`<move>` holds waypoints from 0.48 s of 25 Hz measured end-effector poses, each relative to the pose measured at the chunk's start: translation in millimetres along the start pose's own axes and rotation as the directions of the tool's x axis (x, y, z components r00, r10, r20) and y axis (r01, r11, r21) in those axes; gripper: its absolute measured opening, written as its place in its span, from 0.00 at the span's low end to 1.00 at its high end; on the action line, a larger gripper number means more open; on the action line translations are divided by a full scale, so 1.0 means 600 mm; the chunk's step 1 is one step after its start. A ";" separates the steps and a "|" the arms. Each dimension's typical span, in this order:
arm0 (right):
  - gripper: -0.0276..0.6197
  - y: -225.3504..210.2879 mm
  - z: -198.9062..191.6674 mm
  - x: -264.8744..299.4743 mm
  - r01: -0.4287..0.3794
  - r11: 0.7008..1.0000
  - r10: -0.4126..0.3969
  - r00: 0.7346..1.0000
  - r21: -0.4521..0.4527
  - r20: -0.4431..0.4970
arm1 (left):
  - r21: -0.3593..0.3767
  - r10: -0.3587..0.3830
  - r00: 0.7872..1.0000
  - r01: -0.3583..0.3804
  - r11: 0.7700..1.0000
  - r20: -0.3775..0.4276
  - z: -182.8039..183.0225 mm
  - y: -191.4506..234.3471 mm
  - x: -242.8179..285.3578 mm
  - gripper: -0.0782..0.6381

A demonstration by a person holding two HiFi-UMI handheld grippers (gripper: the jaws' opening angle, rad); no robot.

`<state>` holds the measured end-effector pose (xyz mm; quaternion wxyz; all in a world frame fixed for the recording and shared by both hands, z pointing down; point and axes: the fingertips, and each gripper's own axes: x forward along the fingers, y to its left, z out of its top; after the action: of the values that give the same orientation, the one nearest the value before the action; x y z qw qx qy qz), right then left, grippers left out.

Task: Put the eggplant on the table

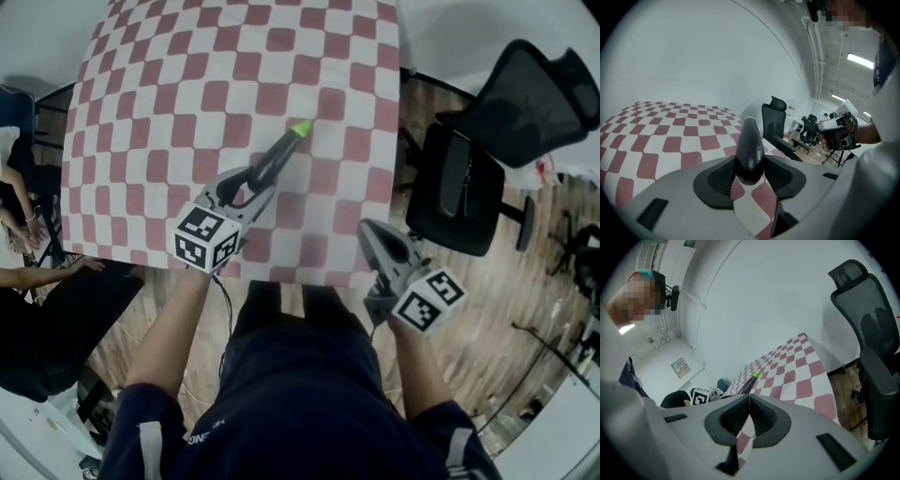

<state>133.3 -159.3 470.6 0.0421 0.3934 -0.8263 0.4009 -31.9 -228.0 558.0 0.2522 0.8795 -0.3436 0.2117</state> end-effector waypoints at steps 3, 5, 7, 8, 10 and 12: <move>0.07 -0.015 -0.006 -0.001 0.015 1.000 -0.015 1.000 0.012 -0.013 | 0.025 0.012 0.998 -0.010 1.000 -0.069 -0.024 0.006 0.030 0.41; 0.07 -0.024 -0.011 -0.001 0.025 0.999 -0.024 1.000 0.020 -0.019 | 0.039 0.015 0.994 -0.011 0.999 -0.106 -0.037 0.007 0.049 0.41; 0.07 -0.032 -0.013 -0.003 0.031 0.999 -0.030 0.999 0.028 -0.021 | 0.051 0.017 0.991 -0.010 0.999 -0.133 -0.046 0.007 0.066 0.41; 0.07 -0.034 -0.014 -0.004 0.032 0.999 -0.032 0.999 0.031 -0.021 | 0.060 0.018 0.989 -0.009 0.998 -0.147 -0.050 0.007 0.073 0.41; 0.07 -0.040 -0.014 -0.004 0.034 0.999 -0.033 0.999 0.036 -0.022 | 0.080 0.024 0.984 -0.009 0.997 -0.177 -0.058 0.008 0.086 0.41; 0.07 -0.045 -0.015 -0.006 0.039 0.998 -0.038 0.999 0.042 -0.023 | 0.104 0.037 0.976 -0.015 0.994 -0.214 -0.068 0.010 0.098 0.41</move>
<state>152.1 -160.6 492.5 0.0506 0.4055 -0.8094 0.4217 -4.9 -236.9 623.9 0.2400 0.8585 -0.3142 0.3265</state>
